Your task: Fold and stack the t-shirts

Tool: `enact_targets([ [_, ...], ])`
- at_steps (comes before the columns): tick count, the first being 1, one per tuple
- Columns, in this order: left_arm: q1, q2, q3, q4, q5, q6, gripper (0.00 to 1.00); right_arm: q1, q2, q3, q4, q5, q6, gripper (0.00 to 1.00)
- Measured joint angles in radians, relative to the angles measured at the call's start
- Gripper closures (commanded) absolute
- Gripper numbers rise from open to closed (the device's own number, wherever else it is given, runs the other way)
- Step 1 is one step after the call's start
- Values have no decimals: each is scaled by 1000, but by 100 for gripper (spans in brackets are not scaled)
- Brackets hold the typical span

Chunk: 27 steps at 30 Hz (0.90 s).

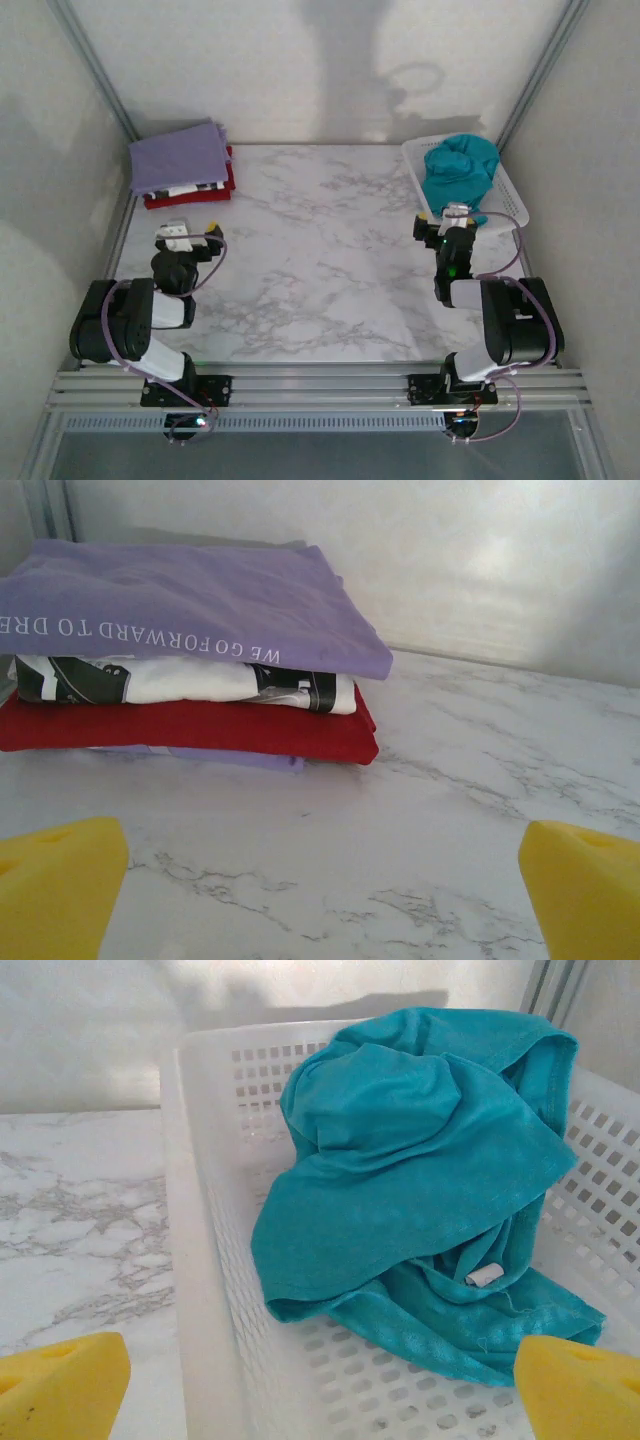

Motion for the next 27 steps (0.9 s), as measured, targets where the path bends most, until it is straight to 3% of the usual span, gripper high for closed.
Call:
enact_targets([
  [22, 0, 0, 0, -15, -18, 0, 0, -4, 0, 3, -5, -15, -3, 1],
  [27, 0, 0, 0, -19, -19, 0, 0, -5, -52, 46, -164, -29, 0, 1],
])
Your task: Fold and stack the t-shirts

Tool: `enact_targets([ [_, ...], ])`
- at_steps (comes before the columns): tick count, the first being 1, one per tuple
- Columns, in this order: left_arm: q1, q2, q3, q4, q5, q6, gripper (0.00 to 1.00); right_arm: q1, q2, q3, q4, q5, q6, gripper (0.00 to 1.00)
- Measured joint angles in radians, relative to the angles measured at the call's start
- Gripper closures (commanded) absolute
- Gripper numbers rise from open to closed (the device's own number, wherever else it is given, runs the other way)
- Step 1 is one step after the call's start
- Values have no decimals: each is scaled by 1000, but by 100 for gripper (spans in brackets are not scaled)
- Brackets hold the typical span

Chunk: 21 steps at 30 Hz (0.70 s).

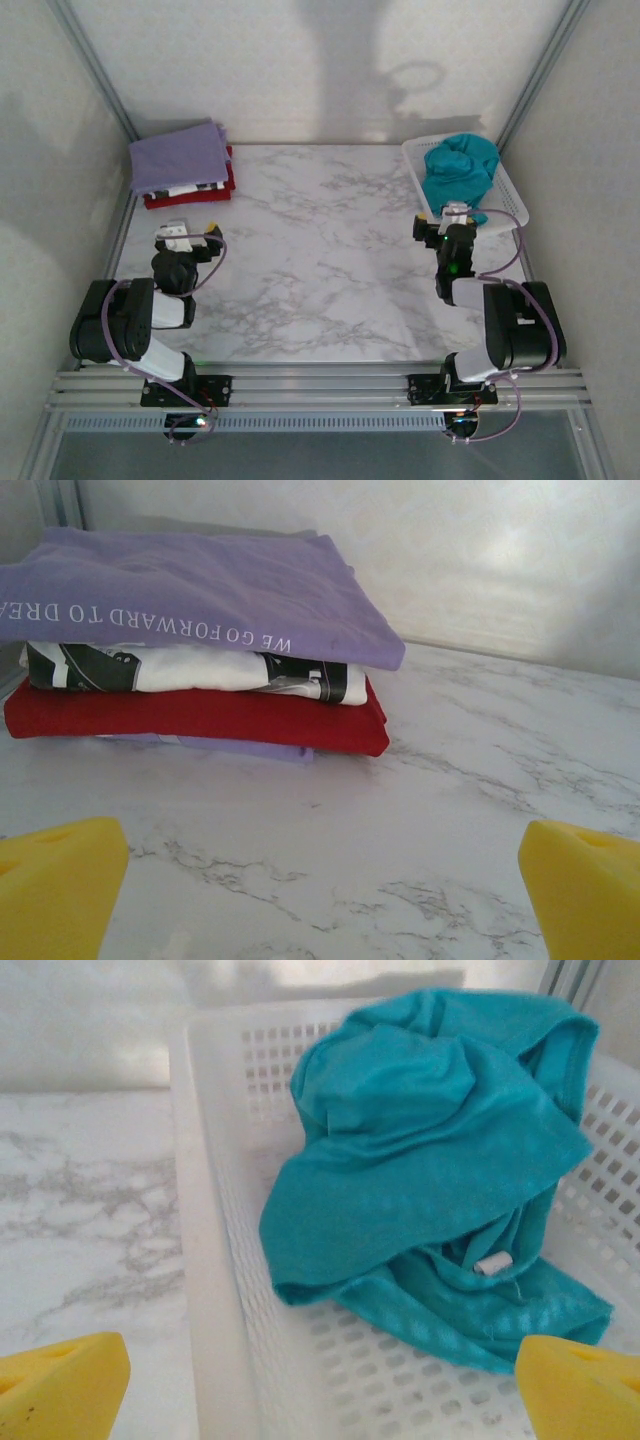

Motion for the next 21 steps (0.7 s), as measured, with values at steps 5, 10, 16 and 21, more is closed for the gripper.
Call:
enact_targets([
  [5, -2, 0, 0, 0, -13, 0, 0, 0, -120, 57, -266, 4, 27, 1],
  [10, -59, -14, 57, -127, -163, 0, 0, 2, -238, 60, -418, 24, 58, 1],
  [16, -138, -138, 210, -381, -360, -4, 0, 29, -351, 144, -694, 57, 137, 1],
  [21, -214, -312, 261, -586, -436, -93, 0, 46, -368, 345, -975, 81, 271, 1],
])
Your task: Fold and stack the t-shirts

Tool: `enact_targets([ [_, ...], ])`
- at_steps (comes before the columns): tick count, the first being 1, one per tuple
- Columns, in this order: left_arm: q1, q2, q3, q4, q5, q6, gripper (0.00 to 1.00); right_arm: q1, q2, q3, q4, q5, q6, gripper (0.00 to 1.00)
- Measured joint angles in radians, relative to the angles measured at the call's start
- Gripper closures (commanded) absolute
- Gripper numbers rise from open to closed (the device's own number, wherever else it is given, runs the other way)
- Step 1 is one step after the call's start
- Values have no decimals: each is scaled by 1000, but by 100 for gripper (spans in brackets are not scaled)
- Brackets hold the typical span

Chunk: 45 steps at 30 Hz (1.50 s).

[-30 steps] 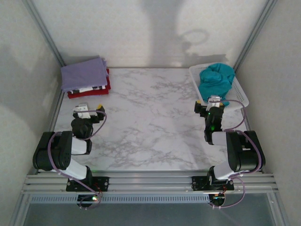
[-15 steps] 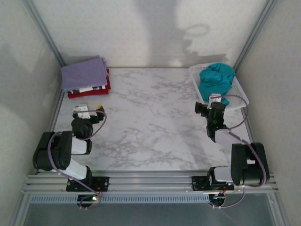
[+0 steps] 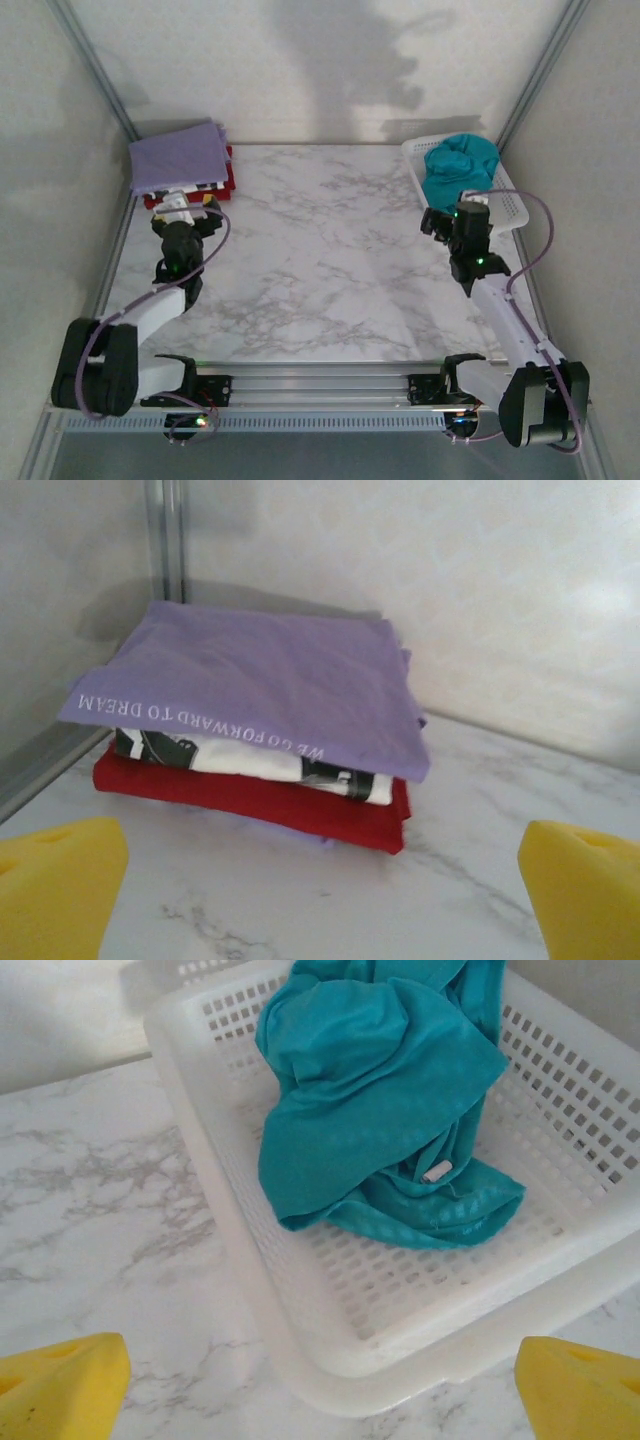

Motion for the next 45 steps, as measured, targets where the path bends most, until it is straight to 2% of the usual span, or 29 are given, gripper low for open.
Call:
enact_targets([
  [4, -116, -72, 14, -93, -28, -116, 0, 11, 48, 135, -175, 4, 49, 1],
  [8, -270, -47, 12, -108, -53, -292, 0, 3, 179, 275, -287, 8, 49, 1],
  [11, -438, 53, 31, -90, -90, -375, 0, -26, 336, 418, -343, 2, 43, 2],
  [13, -544, 166, 108, -112, -99, -398, 0, -49, 438, 506, -358, 13, 40, 3],
  [16, -624, 305, 264, -130, -68, -406, 0, -74, 539, 592, -381, 23, 35, 4],
  [23, -682, 558, 615, -134, 63, -423, 0, -140, 740, 808, -411, 29, -17, 12],
  [26, -689, 661, 737, -148, 122, -429, 0, -157, 840, 933, -433, 24, -61, 27],
  [32, -689, 830, 914, -172, 232, -458, 0, -187, 1072, 1232, -512, -11, -117, 38],
  [40, -690, 1049, 1133, -230, 369, -484, 0, -198, 1273, 1482, -613, -80, -158, 37],
  [45, -690, 1108, 1252, -285, 401, -483, 0, -216, 1381, 1664, -667, -136, -143, 43],
])
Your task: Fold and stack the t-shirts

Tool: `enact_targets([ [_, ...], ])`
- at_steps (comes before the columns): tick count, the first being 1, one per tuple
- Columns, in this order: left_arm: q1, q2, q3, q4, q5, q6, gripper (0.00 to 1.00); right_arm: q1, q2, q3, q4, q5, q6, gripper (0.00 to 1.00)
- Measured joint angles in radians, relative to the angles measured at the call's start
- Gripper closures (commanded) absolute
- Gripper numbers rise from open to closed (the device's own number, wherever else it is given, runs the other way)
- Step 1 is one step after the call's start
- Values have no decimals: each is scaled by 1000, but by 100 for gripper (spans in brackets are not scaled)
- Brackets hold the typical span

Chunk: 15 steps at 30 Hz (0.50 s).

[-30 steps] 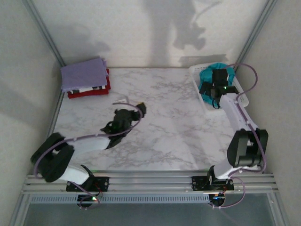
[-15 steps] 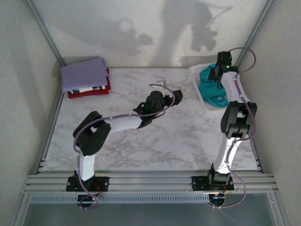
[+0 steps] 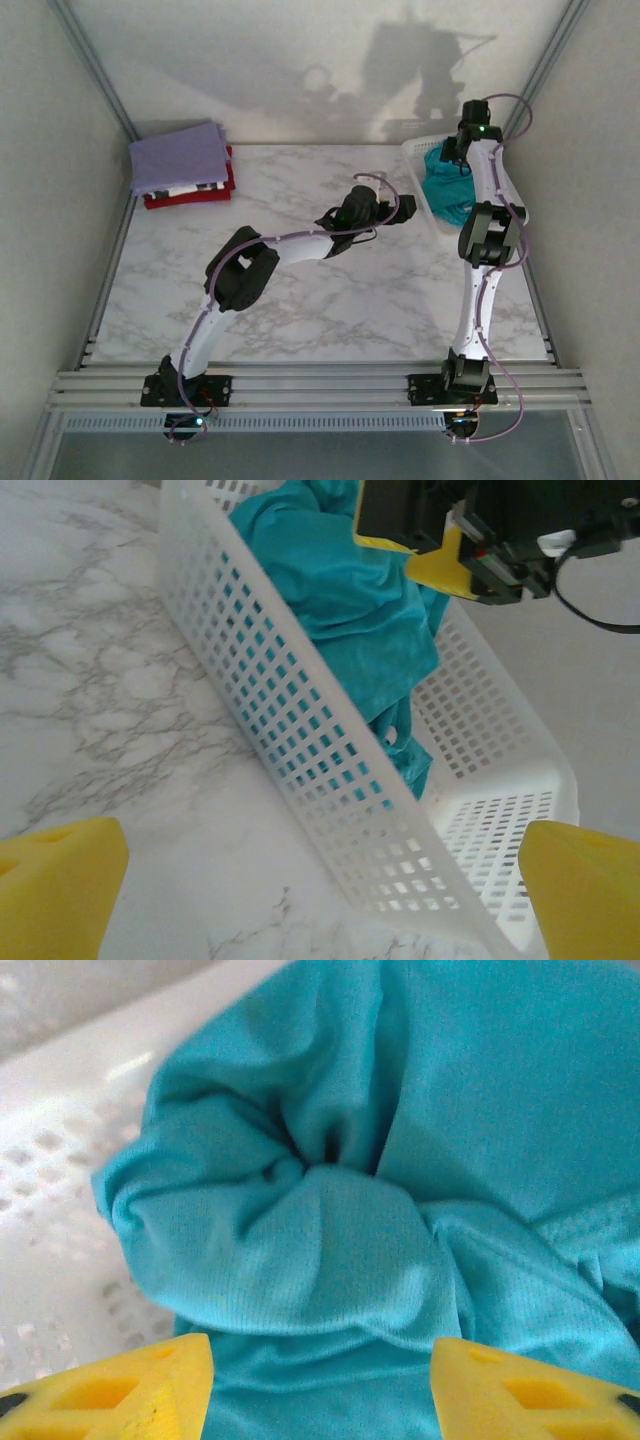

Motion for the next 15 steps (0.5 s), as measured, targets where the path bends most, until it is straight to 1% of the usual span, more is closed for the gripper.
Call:
enact_targets([
  [2, 0, 5, 24, -15, 3, 0, 0, -16, 33, 47, -4, -24, 15, 44],
  [3, 0, 6, 36, -22, 4, 0, 0, -26, 43, 54, -3, -32, 23, 43],
  [6, 2, 13, 60, -33, 7, -1, 0, -47, 64, 62, -5, -57, 40, 41],
  [11, 15, 19, 68, -50, 22, -17, 0, -57, 97, 73, -1, -84, 64, 43],
  [12, 21, 19, 68, -53, 26, -20, 0, -57, 101, 73, 7, -91, 66, 45],
  [15, 39, 19, 68, -53, 29, -27, 0, -54, 108, 73, 40, -113, 83, 55],
])
